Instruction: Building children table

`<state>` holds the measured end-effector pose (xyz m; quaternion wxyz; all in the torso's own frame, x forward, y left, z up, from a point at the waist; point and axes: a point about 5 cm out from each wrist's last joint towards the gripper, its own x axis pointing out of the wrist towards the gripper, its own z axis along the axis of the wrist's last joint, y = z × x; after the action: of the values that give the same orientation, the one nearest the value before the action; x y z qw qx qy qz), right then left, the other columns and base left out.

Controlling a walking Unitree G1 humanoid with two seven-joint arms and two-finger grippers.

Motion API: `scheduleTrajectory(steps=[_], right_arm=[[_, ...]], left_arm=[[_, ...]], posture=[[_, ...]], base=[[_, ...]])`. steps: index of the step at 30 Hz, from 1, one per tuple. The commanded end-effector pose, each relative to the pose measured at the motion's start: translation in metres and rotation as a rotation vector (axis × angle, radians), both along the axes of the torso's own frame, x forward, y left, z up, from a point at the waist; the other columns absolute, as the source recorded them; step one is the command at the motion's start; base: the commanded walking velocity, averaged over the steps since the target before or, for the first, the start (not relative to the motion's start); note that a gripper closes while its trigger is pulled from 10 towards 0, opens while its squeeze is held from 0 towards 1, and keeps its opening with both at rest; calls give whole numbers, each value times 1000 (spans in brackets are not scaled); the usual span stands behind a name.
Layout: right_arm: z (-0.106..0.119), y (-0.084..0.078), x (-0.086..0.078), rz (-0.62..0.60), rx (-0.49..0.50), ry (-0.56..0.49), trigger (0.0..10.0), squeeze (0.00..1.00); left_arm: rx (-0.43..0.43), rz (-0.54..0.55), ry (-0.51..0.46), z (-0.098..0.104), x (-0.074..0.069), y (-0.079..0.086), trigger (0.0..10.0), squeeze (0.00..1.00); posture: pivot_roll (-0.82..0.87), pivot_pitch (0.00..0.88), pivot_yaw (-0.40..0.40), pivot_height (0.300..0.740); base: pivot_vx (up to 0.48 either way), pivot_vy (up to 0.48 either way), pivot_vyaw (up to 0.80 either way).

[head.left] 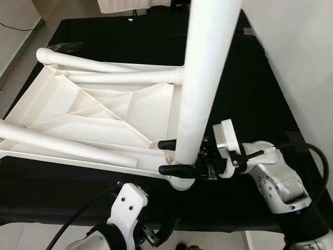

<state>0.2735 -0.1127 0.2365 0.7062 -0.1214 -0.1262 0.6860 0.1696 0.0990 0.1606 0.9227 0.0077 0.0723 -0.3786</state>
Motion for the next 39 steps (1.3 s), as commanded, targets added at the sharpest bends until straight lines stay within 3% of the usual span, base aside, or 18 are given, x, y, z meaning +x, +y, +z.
scheduleTrajectory(steps=[1, 4, 5, 6, 7, 8, 9, 10, 12, 19, 23, 26, 29, 31, 33, 35, 37, 39], right_arm=[[-26, -1, 1, -37, -75, 100, 10000, 0], [-31, -4, -4, -152, -33, 135, 10000, 0], [-34, -6, -7, -253, -11, 157, 10000, 0], [-41, -10, -4, -514, -8, 132, 10000, 0], [-41, -10, -4, -514, -8, 132, 10000, 0], [-45, -15, -2, -699, -8, 100, 10000, 0], [-45, -15, -2, -699, -8, 100, 10000, 0], [-47, -21, -2, -898, 12, 112, 10000, 0], [-47, -27, -13, -1061, 71, 108, 10000, 0], [-48, -22, -21, -1077, 118, 83, 10000, 0], [-50, -17, -21, -1088, 136, 86, 10000, 0], [-50, -17, -18, -1147, 154, 77, 10000, 0], [-50, -16, -18, -1163, 158, 79, 10000, 0], [-51, -16, -17, -1178, 175, 91, 10000, 0], [-52, -16, -17, -1181, 179, 94, 10000, 0], [-51, -17, -15, -1180, 223, 109, 10000, 0], [-50, -16, -14, -1176, 245, 115, 10000, 0], [-50, -16, -14, -1176, 245, 115, 10000, 0]], left_arm=[[-8, -8, 16, 0, -5, -1, 10000, 0], [-9, -7, 16, 0, -4, -1, 10000, 0], [-8, -7, 16, -1, -4, -1, 10000, 0], [-7, -5, 16, -1, -4, 0, 10000, 0], [-7, -5, 16, -1, -4, 0, 10000, 0], [-5, -4, 16, -2, -4, 1, 10000, 0], [-5, -4, 16, -2, -4, 1, 10000, 0], [-5, -3, 16, -2, -4, 1, 10000, 0], [-7, 5, 14, -2, -1, 3, 10000, 0], [-11, 29, 4, -1, 4, 9, 10000, 0], [-31, 91, -65, 13, 20, 19, 10000, 0], [-79, 132, -192, 45, 43, 26, 10000, 0], [-91, 134, -223, 53, 47, 27, 10000, 0], [-152, 133, -297, 77, 60, 28, 10000, 0], [-167, 131, -311, 83, 62, 28, 10000, 0], [-261, 60, -386, 114, 73, 22, 10000, 0], [-305, 12, -413, 128, 76, 18, 10000, 0], [-305, 12, -413, 128, 76, 18, 10000, 0]], posture=[[-3, 327, -28, 740], [-10, 329, -36, 740], [-14, 329, -44, 740], [-17, 325, -43, 740], [-17, 325, -43, 740], [-19, 323, -42, 740], [-19, 323, -42, 740], [-23, 321, -41, 740], [-33, 301, -23, 740], [-31, 277, -11, 740], [-25, 243, -4, 740], [-22, 220, -1, 740], [-22, 220, -1, 740], [-23, 205, 2, 740], [-23, 205, 2, 740], [-26, 191, 10, 740], [-26, 184, 17, 740], [-26, 184, 17, 740]], base=[[0, 0, 0], [0, 0, 0], [0, 0, 0], [0, 0, 0], [0, 0, 0], [0, 0, 0], [0, 0, 0], [0, 0, 0], [0, 0, 0], [0, 0, 0], [0, 0, 0], [0, 0, 0], [0, 0, 0], [0, 0, 0], [0, 0, 0], [0, 0, 0], [0, 0, 0], [0, 0, 0]])
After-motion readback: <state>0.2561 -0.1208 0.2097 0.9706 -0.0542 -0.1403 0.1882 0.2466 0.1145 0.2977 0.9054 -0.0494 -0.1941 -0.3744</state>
